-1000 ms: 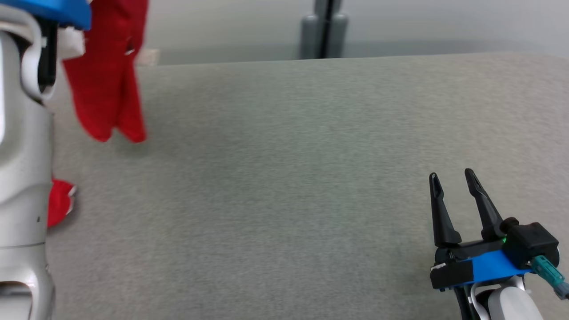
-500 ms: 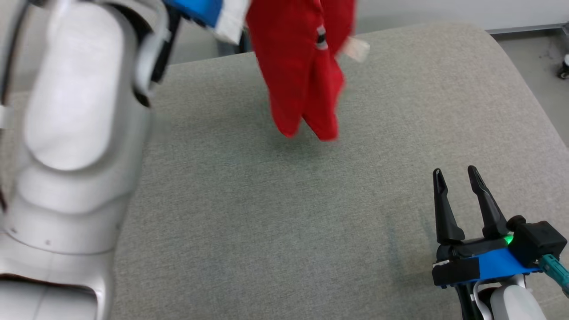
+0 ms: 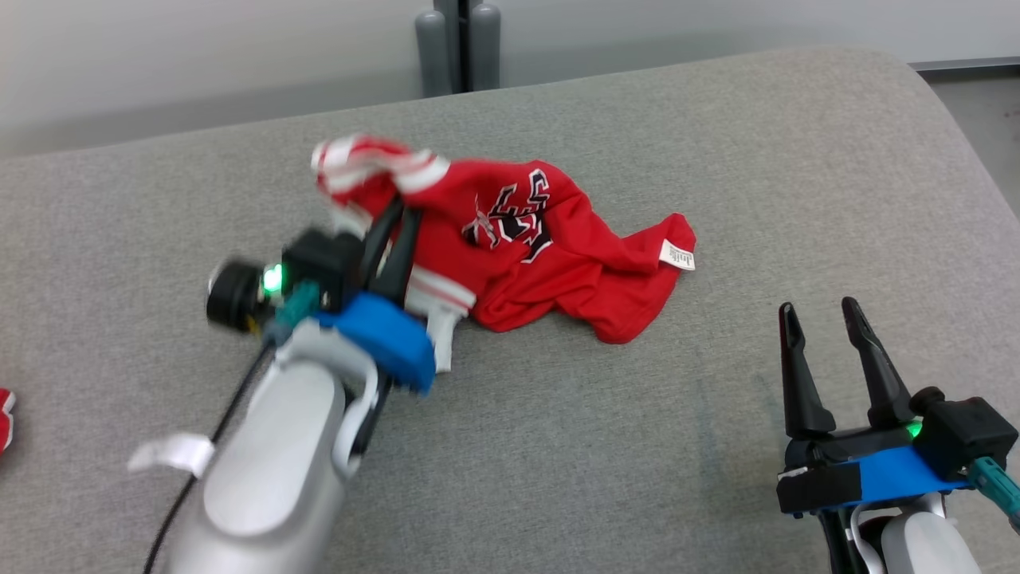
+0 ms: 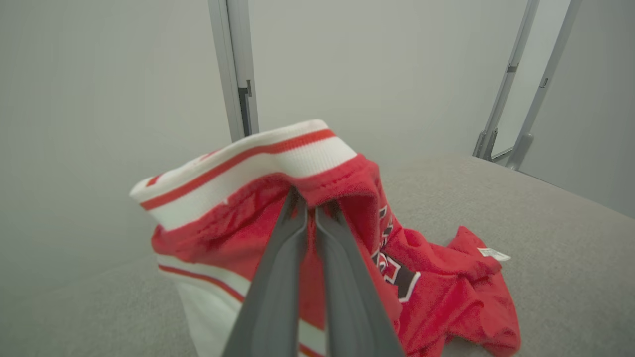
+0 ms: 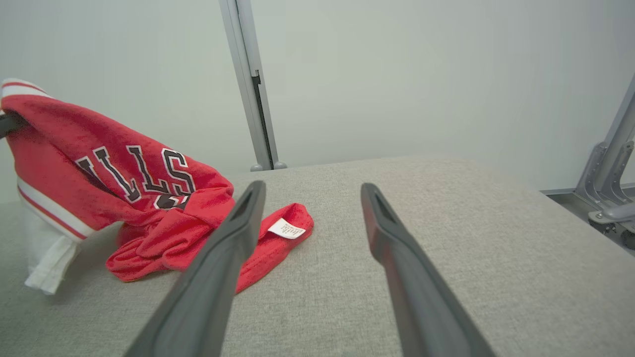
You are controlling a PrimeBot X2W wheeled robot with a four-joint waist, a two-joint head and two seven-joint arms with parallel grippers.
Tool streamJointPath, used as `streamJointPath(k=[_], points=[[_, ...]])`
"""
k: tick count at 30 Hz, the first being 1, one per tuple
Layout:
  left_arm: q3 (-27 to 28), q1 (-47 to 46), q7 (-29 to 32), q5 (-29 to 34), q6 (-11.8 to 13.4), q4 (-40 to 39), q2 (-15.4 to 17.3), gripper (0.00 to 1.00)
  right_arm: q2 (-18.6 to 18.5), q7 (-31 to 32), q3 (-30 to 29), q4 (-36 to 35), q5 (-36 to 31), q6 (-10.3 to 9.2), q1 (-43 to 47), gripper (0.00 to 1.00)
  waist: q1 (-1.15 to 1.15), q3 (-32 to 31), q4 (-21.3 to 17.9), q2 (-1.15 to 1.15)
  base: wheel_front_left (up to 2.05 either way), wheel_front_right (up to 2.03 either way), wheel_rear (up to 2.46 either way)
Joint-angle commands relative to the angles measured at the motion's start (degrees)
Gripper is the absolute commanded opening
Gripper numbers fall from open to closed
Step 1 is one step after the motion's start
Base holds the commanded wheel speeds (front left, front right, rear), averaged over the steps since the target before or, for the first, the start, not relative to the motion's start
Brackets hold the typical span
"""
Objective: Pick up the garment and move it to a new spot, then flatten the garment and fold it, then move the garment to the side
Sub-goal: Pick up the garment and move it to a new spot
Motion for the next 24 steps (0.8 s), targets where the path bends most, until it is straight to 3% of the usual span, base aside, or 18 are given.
streamJointPath(k=[1,8,9,10,16,24], points=[[-0.1,2.8,-0.7,-0.3,0.7,0.5,0.4,0.0,-0.3,-0.2,0.0,0.2,-0.3,0.03,0.4,1.0,0.0,0.1,0.5,0.0,0.0,0.0,0.0],[-1.0,11.9,-2.7,-1.7,2.0,2.7,0.0,0.0,-0.3,-0.2,0.0,0.7,-0.9,0.03,0.7,1.0,0.0,-0.7,2.6,0.0,0.0,0.0,0.0],[-0.9,12.2,-3.4,-1.7,2.3,2.6,-0.2,0.43,-0.3,-0.2,-0.1,0.8,-1.0,0.04,0.8,1.0,0.0,-1.0,2.9,0.0,0.0,0.0,0.0],[-0.7,12.4,-4.1,-1.8,2.5,2.3,-0.3,1.0,-0.3,-0.2,-0.1,0.9,-1.0,0.03,0.8,1.0,0.0,-1.3,3.2,0.0,0.0,0.0,0.0],[1.2,12.9,-7.7,-1.9,4.1,-1.3,-0.5,1.0,-0.3,-0.2,-0.1,1.4,-1.4,0.04,1.8,1.0,0.0,-3.8,5.2,0.0,0.0,0.0,0.0],[8.5,17.6,-8.5,-2.3,6.6,-9.1,1.3,1.0,-0.3,-0.2,-0.3,1.5,-1.6,0.04,3.5,1.0,0.0,-6.5,8.6,0.0,0.0,0.0,0.0]])
